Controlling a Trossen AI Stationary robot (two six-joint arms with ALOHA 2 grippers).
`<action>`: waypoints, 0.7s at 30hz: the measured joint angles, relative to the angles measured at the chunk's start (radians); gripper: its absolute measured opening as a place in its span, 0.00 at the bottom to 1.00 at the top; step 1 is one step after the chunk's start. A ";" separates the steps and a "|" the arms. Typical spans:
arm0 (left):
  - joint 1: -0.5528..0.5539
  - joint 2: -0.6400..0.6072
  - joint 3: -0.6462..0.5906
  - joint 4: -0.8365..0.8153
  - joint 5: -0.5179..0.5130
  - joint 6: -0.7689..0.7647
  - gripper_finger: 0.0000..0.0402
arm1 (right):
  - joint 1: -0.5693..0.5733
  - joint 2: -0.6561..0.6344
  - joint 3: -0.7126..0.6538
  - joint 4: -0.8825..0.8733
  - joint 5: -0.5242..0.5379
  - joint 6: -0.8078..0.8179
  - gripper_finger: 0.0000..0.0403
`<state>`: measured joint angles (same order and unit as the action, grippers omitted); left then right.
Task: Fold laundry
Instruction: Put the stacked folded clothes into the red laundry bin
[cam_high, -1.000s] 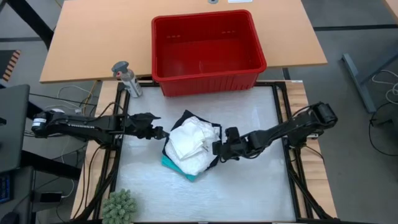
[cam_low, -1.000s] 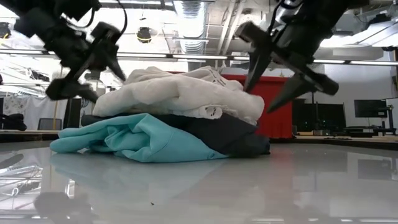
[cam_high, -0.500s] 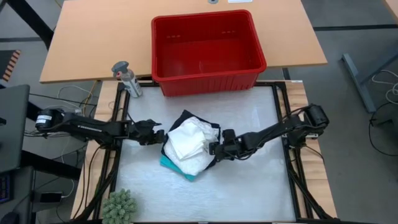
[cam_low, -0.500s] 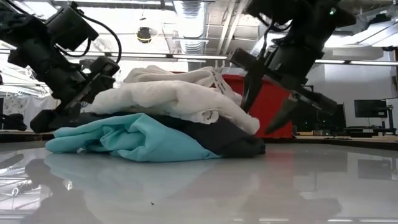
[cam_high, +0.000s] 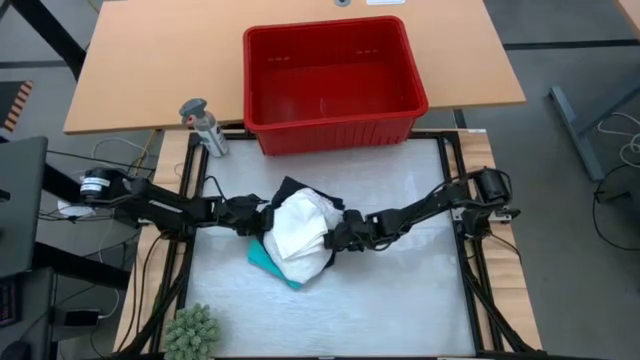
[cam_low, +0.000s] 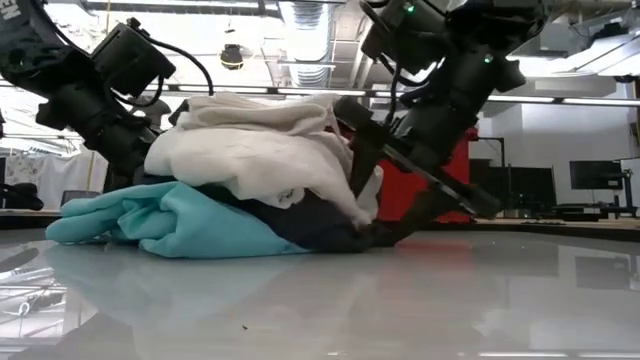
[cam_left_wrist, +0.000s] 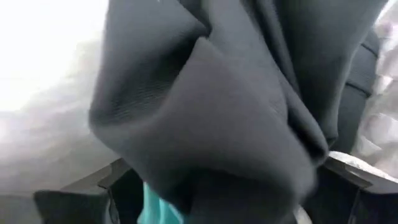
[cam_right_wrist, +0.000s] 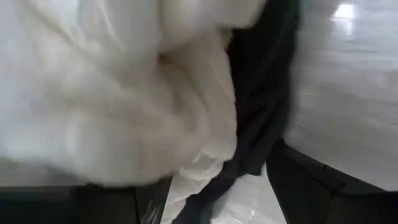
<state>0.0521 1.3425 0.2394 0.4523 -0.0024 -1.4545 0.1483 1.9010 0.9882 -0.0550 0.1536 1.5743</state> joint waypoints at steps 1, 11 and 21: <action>0.000 0.012 0.000 0.007 0.005 -0.004 0.78 | -0.006 0.008 0.000 0.024 -0.006 -0.014 0.69; -0.002 0.061 0.004 0.045 0.007 -0.029 0.64 | -0.057 0.050 0.001 0.126 -0.027 -0.039 0.61; -0.002 0.064 0.024 0.029 -0.021 -0.043 0.43 | -0.078 0.245 0.176 0.216 -0.171 -0.136 0.31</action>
<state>0.0498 1.4070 0.2638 0.4812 -0.0238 -1.4971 0.0702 2.1455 1.1640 0.1615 -0.0172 1.4386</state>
